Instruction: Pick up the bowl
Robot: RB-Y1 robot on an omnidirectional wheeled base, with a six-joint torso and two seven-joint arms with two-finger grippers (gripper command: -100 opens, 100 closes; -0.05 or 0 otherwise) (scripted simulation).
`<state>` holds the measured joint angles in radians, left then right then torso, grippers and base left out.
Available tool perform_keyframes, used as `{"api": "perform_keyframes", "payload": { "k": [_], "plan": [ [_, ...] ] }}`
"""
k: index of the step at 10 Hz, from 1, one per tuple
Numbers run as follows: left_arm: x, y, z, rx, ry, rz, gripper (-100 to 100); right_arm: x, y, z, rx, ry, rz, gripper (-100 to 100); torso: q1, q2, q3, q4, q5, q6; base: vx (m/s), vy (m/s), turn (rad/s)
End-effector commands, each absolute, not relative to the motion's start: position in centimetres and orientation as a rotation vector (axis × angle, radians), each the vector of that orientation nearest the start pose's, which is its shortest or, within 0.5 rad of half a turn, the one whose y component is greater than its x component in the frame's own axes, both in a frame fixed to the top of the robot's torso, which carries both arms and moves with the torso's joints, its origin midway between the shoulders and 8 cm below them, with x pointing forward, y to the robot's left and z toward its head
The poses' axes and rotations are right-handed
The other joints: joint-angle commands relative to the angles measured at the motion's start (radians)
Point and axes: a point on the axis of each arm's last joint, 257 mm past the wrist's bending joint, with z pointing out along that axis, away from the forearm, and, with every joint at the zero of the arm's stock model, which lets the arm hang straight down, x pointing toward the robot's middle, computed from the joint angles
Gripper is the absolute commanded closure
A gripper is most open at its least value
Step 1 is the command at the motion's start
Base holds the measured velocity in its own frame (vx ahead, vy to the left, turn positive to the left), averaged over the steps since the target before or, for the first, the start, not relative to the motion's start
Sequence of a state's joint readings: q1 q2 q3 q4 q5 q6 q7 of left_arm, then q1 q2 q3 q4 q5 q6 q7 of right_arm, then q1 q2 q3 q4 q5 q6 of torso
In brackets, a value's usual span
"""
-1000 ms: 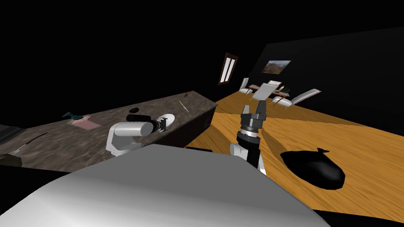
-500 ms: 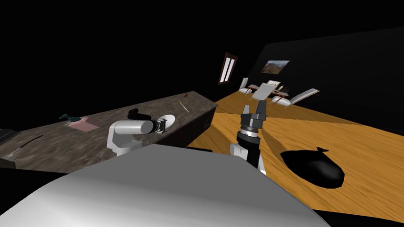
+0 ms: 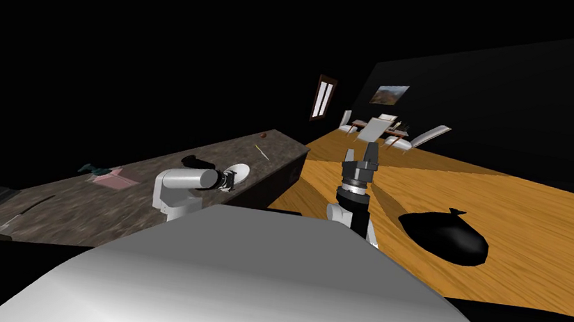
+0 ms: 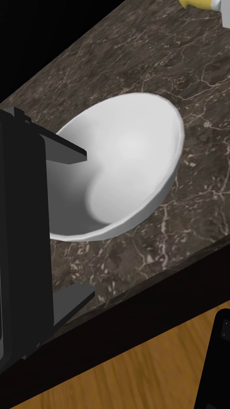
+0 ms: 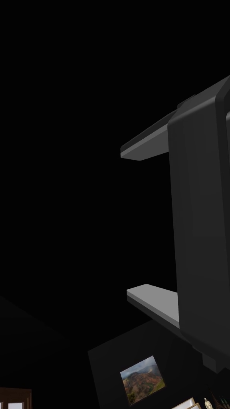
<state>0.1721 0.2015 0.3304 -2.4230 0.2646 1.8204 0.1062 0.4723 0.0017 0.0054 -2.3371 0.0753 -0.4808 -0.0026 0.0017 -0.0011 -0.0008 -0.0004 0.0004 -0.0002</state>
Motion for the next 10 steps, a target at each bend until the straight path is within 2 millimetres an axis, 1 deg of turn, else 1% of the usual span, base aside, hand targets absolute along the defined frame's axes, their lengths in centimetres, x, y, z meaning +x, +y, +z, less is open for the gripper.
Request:
{"api": "perform_keyframes", "payload": {
  "k": [1,3,4,5,6,10],
  "plan": [
    [29.5,35.7,-27.0,-2.2,1.661,-0.368,-100,33.8,-26.4,5.4,0.564,0.608,1.284,0,0.0,0.0,0.0,0.0,0.0,0.0,0.023,0.021,-0.018],
    [28.8,35.7,-27.4,-2.227,1.676,-0.335,-100,33.8,-26.4,5.4,0.564,0.608,1.284,0,0.0,0.0,0.0,0.0,0.0,0.0,0.017,0.027,-0.011],
    [29.0,35.8,-27.3,-2.218,1.671,-0.346,-100,33.8,-26.4,5.4,0.564,0.608,1.284,0,0.0,0.0,0.0,0.0,0.0,0.0,0.006,0.01,-0.002],
    [28.9,35.8,-27.3,-2.221,1.673,-0.343,0,33.8,-26.4,5.4,0.564,0.608,1.284,0,-0.001,0.001,0.0,0.0,0.0,0.0,0.0,0.0,0.0],
    [29.4,36.0,-28.0,-2.221,1.672,-0.344,-100,33.8,-26.4,5.4,0.564,0.608,1.284,0,-0.001,0.001,0.001,0.0,0.0,0.0,-0.005,-0.003,-0.005],
    [30.5,36.5,-29.5,-2.222,1.67,-0.343,-100,33.8,-26.4,5.4,0.564,0.608,1.284,0,-0.002,0.002,0.001,0.0,0.0,0.0,-0.011,-0.006,-0.005]
  ]
}}
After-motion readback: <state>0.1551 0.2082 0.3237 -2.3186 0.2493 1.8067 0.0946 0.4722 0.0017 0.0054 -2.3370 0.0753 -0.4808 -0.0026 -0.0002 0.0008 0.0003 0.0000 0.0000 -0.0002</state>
